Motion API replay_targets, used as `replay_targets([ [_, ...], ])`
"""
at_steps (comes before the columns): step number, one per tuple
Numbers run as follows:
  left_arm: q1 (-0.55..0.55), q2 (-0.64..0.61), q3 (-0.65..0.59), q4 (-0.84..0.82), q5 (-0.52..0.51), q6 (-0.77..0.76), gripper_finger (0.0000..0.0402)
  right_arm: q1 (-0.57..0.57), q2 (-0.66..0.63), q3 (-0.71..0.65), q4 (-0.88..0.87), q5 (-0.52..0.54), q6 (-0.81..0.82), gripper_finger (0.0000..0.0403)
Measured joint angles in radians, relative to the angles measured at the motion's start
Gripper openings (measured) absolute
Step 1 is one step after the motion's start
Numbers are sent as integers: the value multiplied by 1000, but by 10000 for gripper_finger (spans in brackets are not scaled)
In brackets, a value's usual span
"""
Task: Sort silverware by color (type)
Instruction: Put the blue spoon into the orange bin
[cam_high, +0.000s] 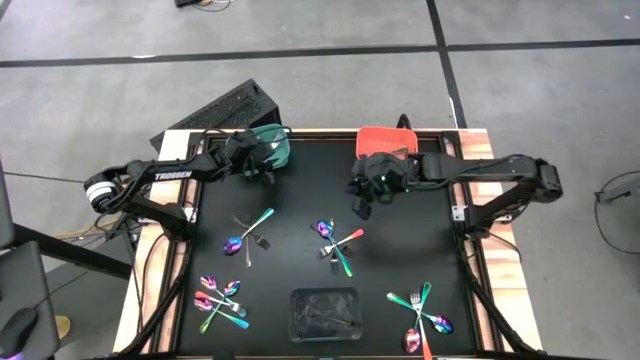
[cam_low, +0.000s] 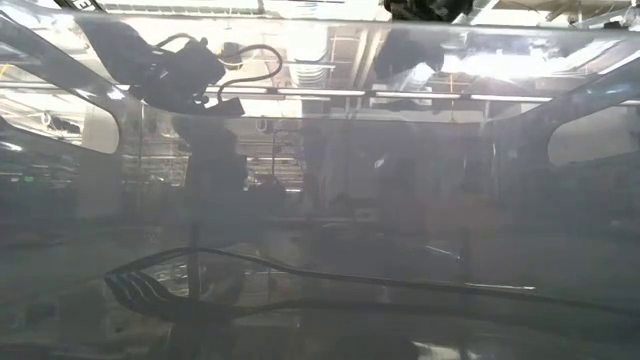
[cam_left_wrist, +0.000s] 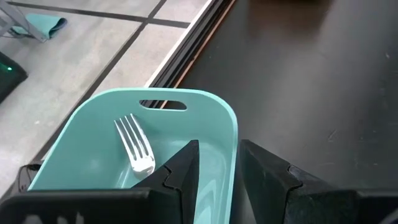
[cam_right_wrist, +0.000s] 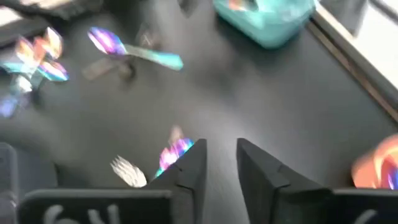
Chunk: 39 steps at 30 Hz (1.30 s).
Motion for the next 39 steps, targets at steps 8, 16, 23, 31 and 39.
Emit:
replay_targets([
  [8, 0, 0, 0, -2, -1, -1, 105, 112, -6, -45, -301, 51, 258, 49],
  [16, -3, 0, 0, 2, -3, -35, 105, 335, -9, -157, -406, 10, 600, 72],
  [23, -9, 0, 0, 30, -6, -201, 105, 548, -9, -192, -547, -122, 1033, 114],
  [31, -55, 2, 0, 32, -6, -209, 105, 818, -8, -275, -316, -186, 1238, 139],
  [39, -109, 2, 0, 40, -8, -228, 105, 983, 125, -296, -182, -164, 1299, 133],
])
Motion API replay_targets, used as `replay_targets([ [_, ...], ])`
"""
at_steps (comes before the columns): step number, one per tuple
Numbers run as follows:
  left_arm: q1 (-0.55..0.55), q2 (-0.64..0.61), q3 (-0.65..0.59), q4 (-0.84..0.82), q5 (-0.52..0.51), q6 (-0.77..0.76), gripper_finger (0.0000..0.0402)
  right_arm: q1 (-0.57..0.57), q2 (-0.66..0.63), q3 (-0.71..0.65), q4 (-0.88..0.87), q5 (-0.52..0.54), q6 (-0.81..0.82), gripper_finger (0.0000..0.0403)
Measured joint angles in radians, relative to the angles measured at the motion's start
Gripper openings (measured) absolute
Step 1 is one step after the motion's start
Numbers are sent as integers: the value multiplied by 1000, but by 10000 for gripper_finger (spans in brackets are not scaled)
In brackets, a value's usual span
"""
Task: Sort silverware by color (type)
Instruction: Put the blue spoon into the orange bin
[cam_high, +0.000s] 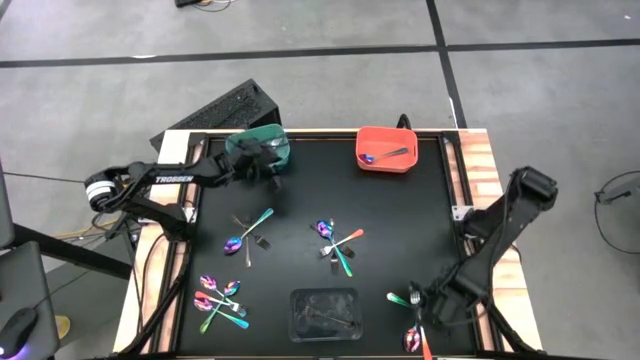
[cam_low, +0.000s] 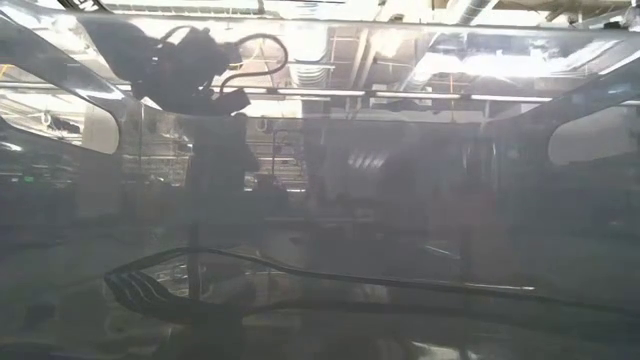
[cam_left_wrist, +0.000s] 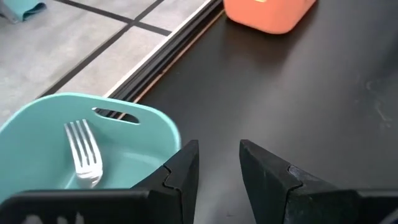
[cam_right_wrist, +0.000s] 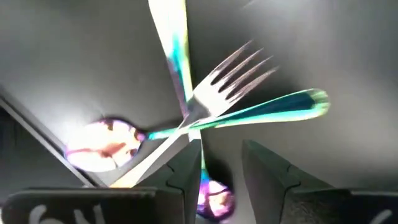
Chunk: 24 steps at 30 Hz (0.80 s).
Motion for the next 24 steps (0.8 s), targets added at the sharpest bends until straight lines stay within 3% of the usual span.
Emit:
replay_targets([
  [6, -36, 0, 0, 1, -3, -4, 105, 41, 119, 0, 121, -56, 3, 134],
  [14, -67, 0, 0, 0, -40, -8, 105, 46, 205, 4, 135, -111, 0, 122],
  [17, -77, 0, 0, -2, -48, -8, 105, 35, 208, 5, 93, -127, -1, 99],
  [22, -80, 0, 0, -3, -55, -8, 105, -6, 171, -1, -61, -118, -6, 20],
  [24, -80, 0, 0, -4, -55, -8, 105, -29, 146, -2, -136, -83, -7, 16],
])
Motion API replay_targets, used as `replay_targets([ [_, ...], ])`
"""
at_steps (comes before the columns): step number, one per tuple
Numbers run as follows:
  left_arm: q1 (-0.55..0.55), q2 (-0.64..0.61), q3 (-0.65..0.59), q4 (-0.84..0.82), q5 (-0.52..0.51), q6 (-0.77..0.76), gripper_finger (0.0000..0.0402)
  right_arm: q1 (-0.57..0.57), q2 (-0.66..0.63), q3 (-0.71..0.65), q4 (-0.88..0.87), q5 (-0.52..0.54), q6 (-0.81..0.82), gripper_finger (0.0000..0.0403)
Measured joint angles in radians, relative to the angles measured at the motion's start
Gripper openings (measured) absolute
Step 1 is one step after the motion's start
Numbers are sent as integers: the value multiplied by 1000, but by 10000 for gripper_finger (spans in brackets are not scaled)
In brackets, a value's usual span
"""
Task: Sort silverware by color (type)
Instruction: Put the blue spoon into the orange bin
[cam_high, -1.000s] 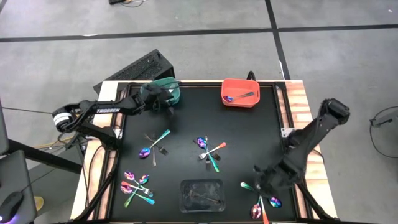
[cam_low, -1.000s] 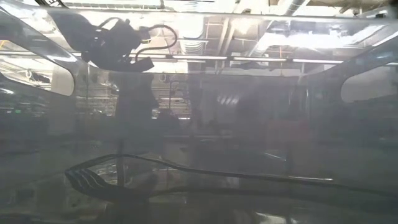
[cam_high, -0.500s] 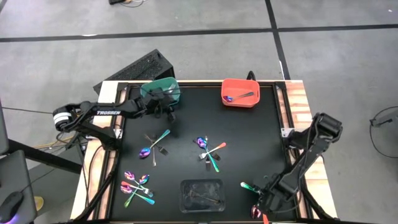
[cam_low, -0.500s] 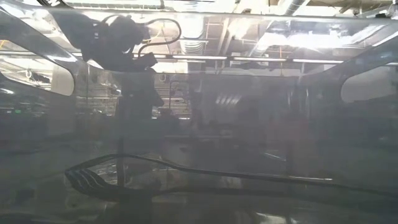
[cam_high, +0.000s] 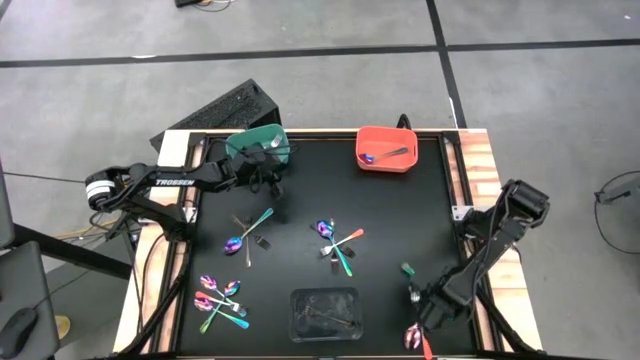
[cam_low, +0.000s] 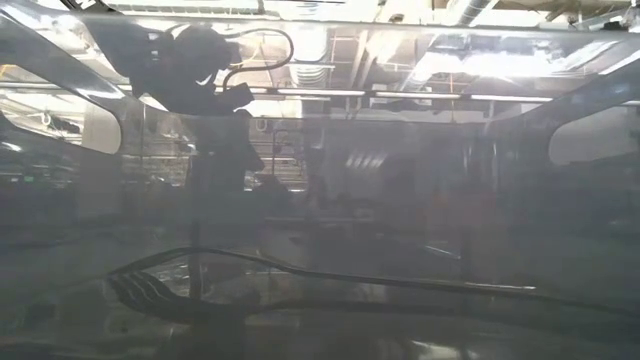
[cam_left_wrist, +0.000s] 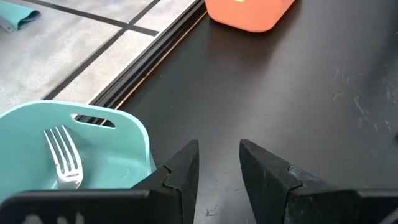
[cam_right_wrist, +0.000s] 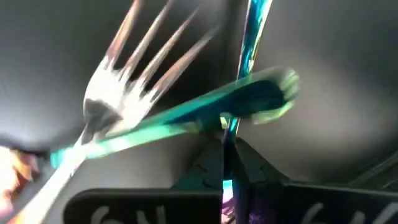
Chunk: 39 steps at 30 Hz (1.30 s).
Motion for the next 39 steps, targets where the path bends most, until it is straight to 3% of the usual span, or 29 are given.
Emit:
replay_targets([
  [7, 0, 0, 0, 0, -10, 10, 105, -87, -83, 2, -309, 147, 36, 19],
  [13, 0, 0, 0, 2, -26, 11, 105, -211, -162, 2, -477, 403, -49, 17],
  [21, 0, 0, 0, 4, -26, 37, 105, -571, -247, 3, -447, 733, -591, 19],
  [27, 0, 0, 0, -6, -25, 53, 105, -887, -293, 3, -252, 957, -1137, 19],
  [31, 0, 0, 0, -24, -25, 52, 105, -1068, -322, 3, -13, 942, -1525, 19],
  [39, -13, 0, 0, -68, -18, 16, 105, -1317, -334, 3, 378, 721, -2056, 26],
])
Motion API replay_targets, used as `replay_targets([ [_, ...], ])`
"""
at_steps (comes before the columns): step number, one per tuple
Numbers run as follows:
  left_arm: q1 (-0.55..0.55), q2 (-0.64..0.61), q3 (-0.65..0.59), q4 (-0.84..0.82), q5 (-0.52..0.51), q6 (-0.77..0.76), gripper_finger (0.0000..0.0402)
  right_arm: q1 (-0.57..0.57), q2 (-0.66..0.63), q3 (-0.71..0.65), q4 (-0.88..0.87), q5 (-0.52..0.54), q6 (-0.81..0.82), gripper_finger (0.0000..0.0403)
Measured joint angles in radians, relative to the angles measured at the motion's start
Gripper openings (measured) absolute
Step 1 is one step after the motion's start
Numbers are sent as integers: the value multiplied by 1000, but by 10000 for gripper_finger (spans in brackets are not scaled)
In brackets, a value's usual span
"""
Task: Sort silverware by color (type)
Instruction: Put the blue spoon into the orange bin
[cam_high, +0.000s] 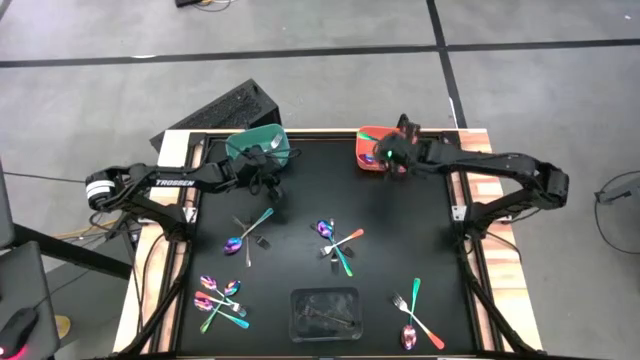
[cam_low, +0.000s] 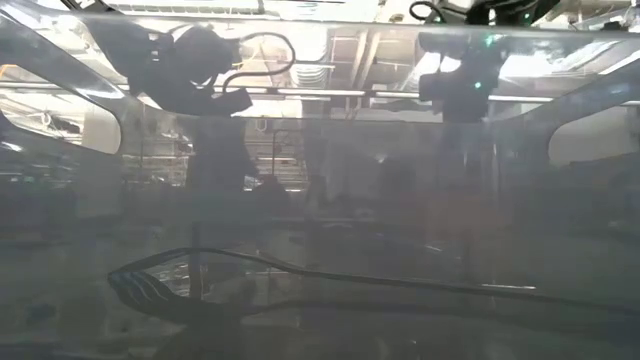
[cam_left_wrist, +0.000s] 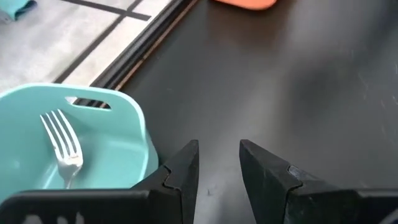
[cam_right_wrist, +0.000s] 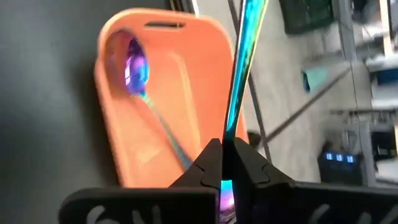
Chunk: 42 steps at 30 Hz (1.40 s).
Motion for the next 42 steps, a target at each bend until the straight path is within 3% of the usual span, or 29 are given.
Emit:
replay_targets([
  [4, -8, 0, 0, -29, 0, 0, 105, -91, 9, 0, 77, -87, -68, 50],
  [10, -12, 0, 0, -59, -15, -22, 105, -179, 8, 0, 91, -142, 6, 96],
  [15, -15, 0, 0, -77, -26, -51, 105, -168, 8, 0, 80, -143, 49, 130],
  [20, -44, 0, 0, -97, -26, -71, 105, -87, 8, 0, 28, -146, 279, 140],
  [26, -98, 0, 0, -98, -33, -88, 105, 91, 6, 0, -187, -212, 662, 134],
  [31, -138, 0, 0, -97, -41, -97, 105, 312, -30, 0, -352, -415, 1092, 135],
  [37, -161, 0, 0, -77, -87, -100, 105, 660, -65, 0, -406, -413, 1481, 136],
  [42, -168, 0, 0, -28, -87, -102, 105, 898, -14, 0, -404, -380, 1824, 131],
])
